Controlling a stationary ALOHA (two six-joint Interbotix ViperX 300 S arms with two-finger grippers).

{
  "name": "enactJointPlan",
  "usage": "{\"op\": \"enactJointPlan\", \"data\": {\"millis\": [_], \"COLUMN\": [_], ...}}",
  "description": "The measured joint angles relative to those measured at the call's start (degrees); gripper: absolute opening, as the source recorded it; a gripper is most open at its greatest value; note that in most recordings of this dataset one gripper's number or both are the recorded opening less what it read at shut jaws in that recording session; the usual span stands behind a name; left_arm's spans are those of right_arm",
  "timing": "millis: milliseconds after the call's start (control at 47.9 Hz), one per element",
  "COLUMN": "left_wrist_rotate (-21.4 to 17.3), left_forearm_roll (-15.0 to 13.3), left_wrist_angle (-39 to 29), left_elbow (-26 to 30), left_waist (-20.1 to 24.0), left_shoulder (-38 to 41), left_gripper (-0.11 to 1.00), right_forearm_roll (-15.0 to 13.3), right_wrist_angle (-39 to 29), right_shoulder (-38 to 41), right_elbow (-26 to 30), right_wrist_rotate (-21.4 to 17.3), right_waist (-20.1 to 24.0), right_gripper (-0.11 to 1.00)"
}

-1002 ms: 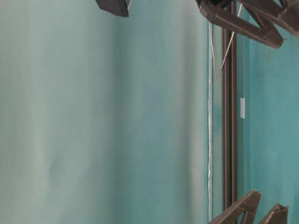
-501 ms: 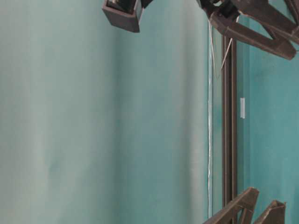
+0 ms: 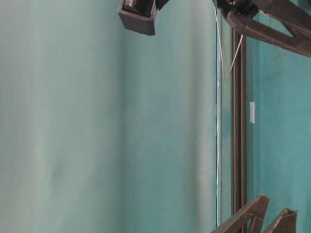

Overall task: Insert the wire through the hole in the metal fitting.
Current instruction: 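Lower the right gripper and close it on the grey wire, then carry the wire with the right gripper toward the white bracket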

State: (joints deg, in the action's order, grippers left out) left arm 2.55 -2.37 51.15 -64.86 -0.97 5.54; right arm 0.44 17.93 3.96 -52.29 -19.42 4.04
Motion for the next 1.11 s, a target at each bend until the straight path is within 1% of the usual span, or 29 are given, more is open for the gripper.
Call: {"op": "enactJointPlan", "data": {"millis": [63,146,313,376,710,1106], "left_wrist_rotate": [0.0,0.0,0.0,0.0,0.0,0.0], "left_forearm_roll": [0.0,0.0,0.0,0.0,0.0,0.0], "left_wrist_angle": [0.0,0.0,0.0,0.0,-0.09,-0.09], "left_elbow": [-0.09,-0.09,-0.09,-0.09,-0.09,0.0], "left_waist": [0.0,0.0,0.0,0.09,0.0,0.0], "left_shoulder": [0.0,0.0,0.0,0.0,0.0,0.0], "left_gripper": [0.75,0.75,0.75,0.75,0.75,0.74], "right_forearm_roll": [0.0,0.0,0.0,0.0,0.0,0.0], "right_wrist_angle": [-0.26,-0.79,-2.99,-3.52,-3.6,-1.93], "right_shoulder": [0.0,0.0,0.0,0.0,0.09,0.0], "right_elbow": [0.0,0.18,0.62,0.7,0.88,0.88], "right_wrist_rotate": [0.0,0.09,0.0,0.0,0.0,0.09], "right_waist": [0.0,0.0,-0.18,-0.44,-0.35,-0.44], "right_gripper": [0.53,0.4,0.08,0.01,0.0,-0.01]}}
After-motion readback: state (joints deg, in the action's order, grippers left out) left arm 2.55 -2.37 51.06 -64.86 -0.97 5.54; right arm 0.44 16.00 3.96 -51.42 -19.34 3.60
